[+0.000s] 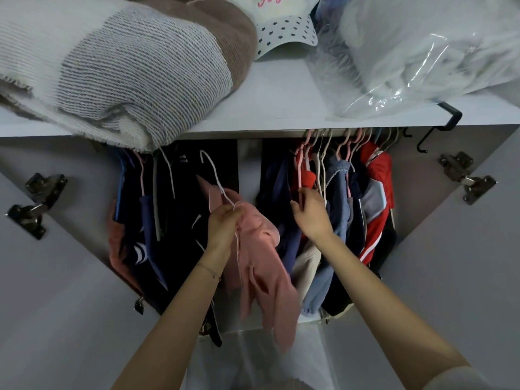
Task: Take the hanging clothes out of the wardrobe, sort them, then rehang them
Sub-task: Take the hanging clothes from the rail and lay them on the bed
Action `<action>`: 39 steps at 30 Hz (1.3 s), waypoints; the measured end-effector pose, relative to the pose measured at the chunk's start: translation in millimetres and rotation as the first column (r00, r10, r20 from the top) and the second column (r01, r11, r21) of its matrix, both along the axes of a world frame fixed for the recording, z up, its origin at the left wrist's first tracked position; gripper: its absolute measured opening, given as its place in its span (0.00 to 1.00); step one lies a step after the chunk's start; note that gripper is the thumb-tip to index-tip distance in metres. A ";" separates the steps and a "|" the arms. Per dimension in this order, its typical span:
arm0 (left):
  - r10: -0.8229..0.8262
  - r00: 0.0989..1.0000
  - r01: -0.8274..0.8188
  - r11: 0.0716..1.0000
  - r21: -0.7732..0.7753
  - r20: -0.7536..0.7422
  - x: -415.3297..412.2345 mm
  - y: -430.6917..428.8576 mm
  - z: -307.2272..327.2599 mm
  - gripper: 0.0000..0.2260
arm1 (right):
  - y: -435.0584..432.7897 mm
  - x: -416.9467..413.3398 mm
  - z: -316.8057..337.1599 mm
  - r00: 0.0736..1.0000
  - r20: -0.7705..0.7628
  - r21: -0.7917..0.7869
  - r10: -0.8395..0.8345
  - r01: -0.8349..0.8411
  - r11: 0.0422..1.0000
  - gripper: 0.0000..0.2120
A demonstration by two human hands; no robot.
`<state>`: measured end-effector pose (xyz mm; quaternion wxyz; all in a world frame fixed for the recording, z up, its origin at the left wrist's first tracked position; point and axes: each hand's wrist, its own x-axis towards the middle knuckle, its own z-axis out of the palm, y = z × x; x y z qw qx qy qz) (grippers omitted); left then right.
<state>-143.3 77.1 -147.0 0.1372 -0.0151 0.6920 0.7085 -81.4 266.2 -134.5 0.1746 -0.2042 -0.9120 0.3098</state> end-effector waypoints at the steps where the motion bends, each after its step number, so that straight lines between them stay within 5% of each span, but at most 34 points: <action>1: -0.004 1.000 0.004 1.000 -0.019 -0.006 0.6 -2.2 -3.4 0.04 | 0.1 -2.4 -0.6 1.000 0.010 0.027 -0.010 0.010 1.000 0.14; 10: 0.018 1.000 -0.019 0.994 -0.111 -0.007 0.0 -18.5 -21.4 0.08 | -10.3 -17.3 -7.5 0.982 0.157 0.077 -0.101 0.090 0.993 0.15; 17: -0.005 0.999 0.000 0.994 -0.108 -0.043 -4.1 -24.2 -19.9 0.11 | -9.9 -31.5 -0.7 0.973 0.190 -0.144 -0.134 0.162 0.976 0.05; 21: -0.041 0.998 0.036 0.995 -0.093 -0.054 -4.2 -23.1 -19.3 0.10 | -11.2 -44.1 4.2 0.979 0.135 -0.197 -0.155 0.179 0.964 0.15; 29: -0.070 0.994 0.066 0.996 -0.052 -0.080 -5.0 -24.8 -12.0 0.08 | -8.7 -27.3 1.5 0.974 -0.105 -0.449 -0.199 0.132 0.884 0.17; 39: -0.185 0.978 0.189 0.981 0.037 -0.095 -2.8 -9.8 -5.8 0.05 | -15.7 10.0 15.0 0.968 -0.222 -0.507 -0.117 -0.012 0.862 0.19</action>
